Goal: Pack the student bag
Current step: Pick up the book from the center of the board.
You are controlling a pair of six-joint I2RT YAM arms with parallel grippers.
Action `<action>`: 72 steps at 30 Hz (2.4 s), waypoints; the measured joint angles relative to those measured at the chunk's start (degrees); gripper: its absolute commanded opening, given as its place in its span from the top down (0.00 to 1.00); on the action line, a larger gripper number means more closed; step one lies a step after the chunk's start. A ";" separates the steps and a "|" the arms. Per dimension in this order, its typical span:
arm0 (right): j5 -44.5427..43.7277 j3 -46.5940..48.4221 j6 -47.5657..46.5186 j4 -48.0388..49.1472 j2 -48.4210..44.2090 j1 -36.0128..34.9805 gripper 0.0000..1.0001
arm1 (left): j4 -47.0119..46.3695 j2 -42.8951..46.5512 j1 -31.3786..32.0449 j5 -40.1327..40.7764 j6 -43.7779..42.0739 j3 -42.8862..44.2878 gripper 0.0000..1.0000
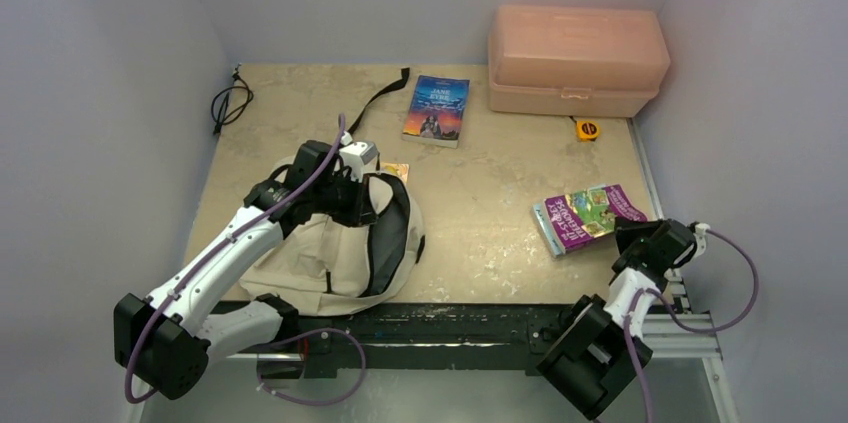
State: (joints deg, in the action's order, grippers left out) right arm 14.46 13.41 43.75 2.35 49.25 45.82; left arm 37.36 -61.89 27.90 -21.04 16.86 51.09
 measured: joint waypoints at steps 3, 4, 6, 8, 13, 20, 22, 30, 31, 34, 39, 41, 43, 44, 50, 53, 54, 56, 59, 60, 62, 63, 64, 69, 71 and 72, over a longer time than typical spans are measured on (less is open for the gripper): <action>0.00 1.38 -1.84 -2.75 -1.70 -0.02 1.00 | 0.00 0.17 0.00 0.00 -0.02 0.00 1.00; 0.02 2.10 -2.25 -3.82 -2.12 -0.02 1.00 | 0.00 0.24 0.00 0.00 -0.04 0.00 1.00; 0.37 3.76 -2.97 -5.55 -2.51 -0.02 1.00 | 0.02 0.44 0.00 0.02 -0.09 0.00 1.00; 1.95 5.92 -3.48 -6.99 -2.69 -0.02 1.00 | 0.02 0.61 0.00 0.04 -0.15 0.00 1.00; 4.50 13.29 -5.16 -11.56 -2.36 -3.74 1.00 | 0.09 1.18 0.00 0.85 -0.17 0.00 1.00; 4.74 26.01 -9.33 -14.64 -0.17 -27.82 1.00 | 0.85 2.36 0.04 4.15 -0.52 0.00 1.00; 6.34 28.15 -10.34 -16.50 0.76 -31.93 1.00 | 1.22 2.84 0.04 5.49 -0.74 0.00 1.00; 12.07 40.30 -21.24 -29.59 20.37 -46.64 1.00 | 1.77 5.33 0.04 10.58 -1.49 0.00 1.00; 12.87 41.09 -22.34 -30.38 22.84 -48.74 1.00 | 1.77 5.33 0.04 10.84 -1.46 0.00 1.00; 18.34 42.91 -24.63 -32.09 29.18 -52.57 1.00 | 1.97 5.33 0.04 11.28 -1.49 0.00 1.00; 24.44 49.48 -27.02 -31.61 42.82 -55.69 1.00 | 2.19 5.33 0.04 11.50 -1.49 0.00 1.00; 26.77 51.78 -27.32 -28.85 48.46 -56.92 1.00 | 2.21 5.33 0.04 11.47 -1.49 0.00 1.00; 29.03 52.22 -27.21 -24.83 52.81 -57.86 1.00 | 2.21 5.33 0.04 11.47 -1.46 0.00 1.00; 30.16 52.22 -27.12 -23.23 54.60 -58.16 1.00 | 2.21 5.33 0.04 11.45 -1.46 0.00 1.00; 35.06 52.13 -26.80 -15.74 63.91 -58.62 0.81 | 2.19 5.29 0.04 11.39 -1.46 0.00 1.00; 36.17 50.38 -25.42 -11.69 64.43 -58.55 0.66 | 2.14 4.83 0.04 10.91 -1.46 0.00 1.00; 36.24 49.55 -24.87 -10.43 64.17 -58.55 0.63 | 2.14 4.57 0.04 10.73 -1.46 0.00 1.00; 36.09 47.95 -24.11 -8.35 63.60 -58.55 0.60 | 2.12 4.02 0.04 10.32 -1.46 0.00 1.00; 35.82 45.16 -23.63 -6.10 62.40 -58.55 0.61 | 2.10 3.48 0.04 9.57 -1.44 0.00 0.85; 35.85 44.39 -23.41 -5.77 62.03 -58.55 0.61 | 2.12 3.37 0.04 9.38 -1.42 0.00 0.73; 36.09 43.54 -22.99 -5.09 61.72 -58.55 0.62 | 2.12 3.23 0.42 9.18 -1.03 0.02 0.50; 36.22 43.45 -22.77 -4.79 61.72 -58.53 0.61 | 2.23 3.21 1.05 9.60 -0.52 0.22 0.44; 36.26 43.36 -22.67 -4.55 61.72 -58.53 0.61 | 2.54 3.10 2.45 10.47 0.17 0.76 0.40; 36.13 42.69 -22.29 -3.65 61.29 -58.51 0.58 | 0.98 -0.22 16.74 13.90 4.15 7.32 0.43; 35.74 42.23 -22.27 -3.58 60.72 -58.55 0.58 | -2.60 -2.97 19.76 12.92 6.10 8.72 0.53; 35.52 42.01 -22.14 -3.54 60.50 -58.55 0.58 | -4.70 -5.22 20.50 12.28 7.17 9.44 0.59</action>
State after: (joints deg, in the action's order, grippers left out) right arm 49.98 55.42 21.61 -1.19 109.75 -12.73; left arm 32.67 -67.11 48.40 -8.75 24.03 60.53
